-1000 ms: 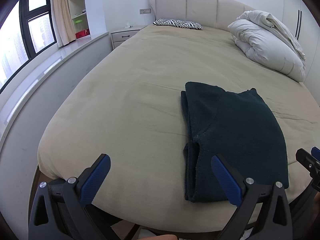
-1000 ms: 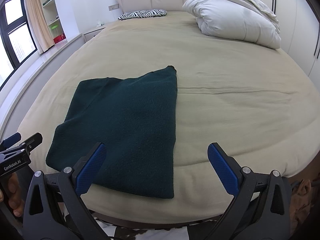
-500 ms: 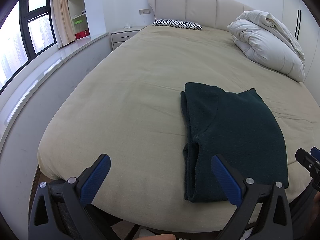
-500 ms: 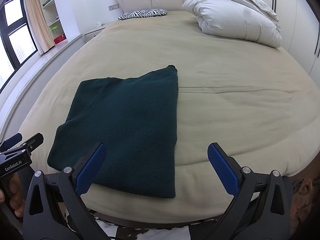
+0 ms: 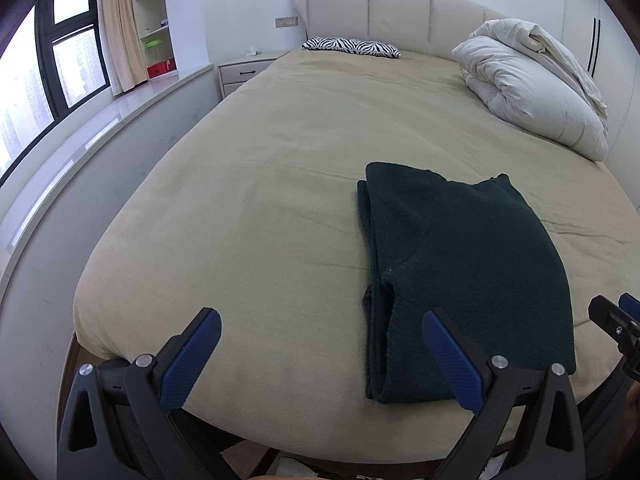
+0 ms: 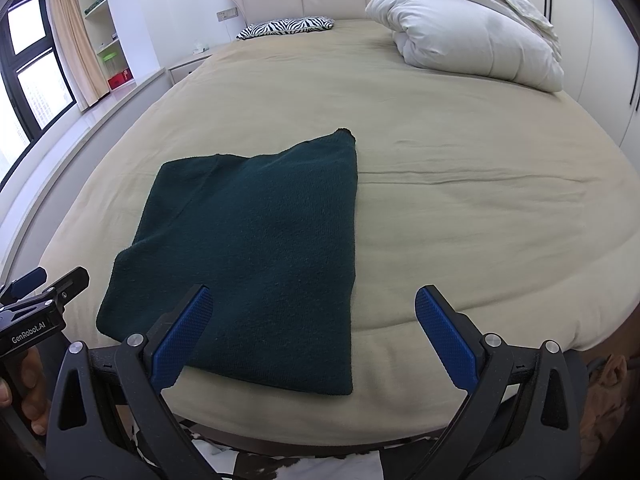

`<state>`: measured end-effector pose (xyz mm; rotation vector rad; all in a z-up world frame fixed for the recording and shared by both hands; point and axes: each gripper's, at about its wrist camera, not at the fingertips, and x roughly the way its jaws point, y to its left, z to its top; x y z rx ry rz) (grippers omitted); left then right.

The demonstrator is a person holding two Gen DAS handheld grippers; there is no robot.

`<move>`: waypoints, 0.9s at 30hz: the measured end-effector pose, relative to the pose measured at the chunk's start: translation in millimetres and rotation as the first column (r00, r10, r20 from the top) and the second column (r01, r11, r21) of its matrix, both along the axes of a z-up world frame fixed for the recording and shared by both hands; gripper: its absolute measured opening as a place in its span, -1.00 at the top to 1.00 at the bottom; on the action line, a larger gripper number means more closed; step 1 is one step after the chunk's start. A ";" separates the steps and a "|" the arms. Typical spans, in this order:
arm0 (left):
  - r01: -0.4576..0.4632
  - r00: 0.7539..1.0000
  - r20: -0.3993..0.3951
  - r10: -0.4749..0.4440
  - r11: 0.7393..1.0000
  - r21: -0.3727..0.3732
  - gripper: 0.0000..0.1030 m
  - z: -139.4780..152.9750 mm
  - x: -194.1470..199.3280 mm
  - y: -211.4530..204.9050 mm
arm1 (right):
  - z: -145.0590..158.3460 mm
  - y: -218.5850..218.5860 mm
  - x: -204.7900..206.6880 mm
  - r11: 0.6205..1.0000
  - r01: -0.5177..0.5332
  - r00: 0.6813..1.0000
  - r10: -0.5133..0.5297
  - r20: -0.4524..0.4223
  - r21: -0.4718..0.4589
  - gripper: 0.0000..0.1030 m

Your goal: Fold small clothes

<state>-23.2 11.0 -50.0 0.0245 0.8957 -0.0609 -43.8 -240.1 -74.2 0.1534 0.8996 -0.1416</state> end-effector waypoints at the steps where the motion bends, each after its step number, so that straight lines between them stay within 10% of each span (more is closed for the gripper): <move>1: 0.001 1.000 0.000 -0.001 1.000 0.001 -1.00 -0.4 0.3 -0.2 | -0.1 0.5 -0.2 1.000 0.000 1.000 0.000 -0.001 0.001 -1.00; 27: 0.007 1.000 -0.003 -0.007 1.000 -0.001 -1.00 -4.8 -0.6 -1.4 | -1.2 0.5 -2.0 1.000 0.003 1.000 -0.003 -0.008 0.021 -1.00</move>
